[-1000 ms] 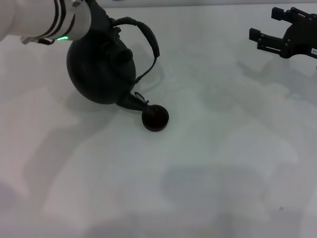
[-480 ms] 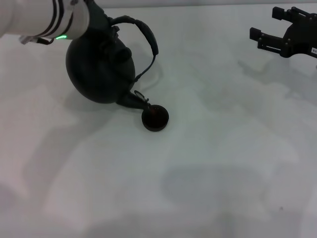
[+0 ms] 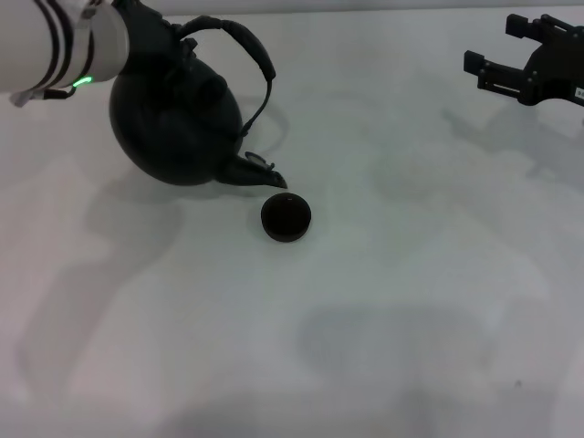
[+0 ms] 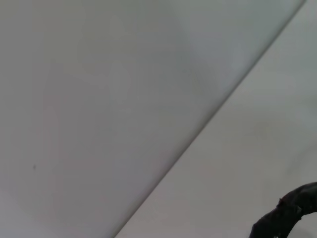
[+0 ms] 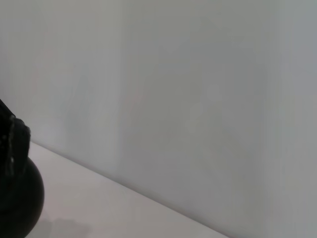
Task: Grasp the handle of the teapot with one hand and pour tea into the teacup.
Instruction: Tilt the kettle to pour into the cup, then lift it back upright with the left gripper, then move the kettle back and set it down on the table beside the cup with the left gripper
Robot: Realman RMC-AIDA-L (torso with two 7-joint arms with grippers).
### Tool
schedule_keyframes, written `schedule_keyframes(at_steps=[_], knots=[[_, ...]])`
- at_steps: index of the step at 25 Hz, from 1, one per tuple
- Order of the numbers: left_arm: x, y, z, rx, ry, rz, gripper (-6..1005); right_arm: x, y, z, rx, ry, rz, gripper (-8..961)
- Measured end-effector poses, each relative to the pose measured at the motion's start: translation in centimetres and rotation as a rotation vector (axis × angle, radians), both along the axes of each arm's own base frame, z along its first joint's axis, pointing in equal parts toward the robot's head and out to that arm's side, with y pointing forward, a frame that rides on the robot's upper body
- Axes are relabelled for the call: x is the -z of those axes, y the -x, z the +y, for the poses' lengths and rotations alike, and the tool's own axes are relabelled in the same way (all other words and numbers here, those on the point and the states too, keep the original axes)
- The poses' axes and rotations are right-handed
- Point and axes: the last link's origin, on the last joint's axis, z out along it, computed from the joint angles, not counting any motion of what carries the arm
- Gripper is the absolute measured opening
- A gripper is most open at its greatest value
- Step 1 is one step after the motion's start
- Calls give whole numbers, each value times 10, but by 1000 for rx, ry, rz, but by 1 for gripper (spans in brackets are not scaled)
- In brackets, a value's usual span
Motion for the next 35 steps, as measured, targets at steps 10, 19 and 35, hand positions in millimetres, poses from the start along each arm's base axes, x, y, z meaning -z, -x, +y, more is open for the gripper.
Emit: schedule_keyframes(at_steps=[10,19,35], knots=[[-10,4,-21,-23,-31,-173,123,0,-1,3,13,-11,-10,845],[-38,30,-42,-10,-200,-347,123,1,-3,3,21,-5,-14,845],[-80,78,-54,59,-160,-656,122,1,-15,-4,52,11,-26,845]])
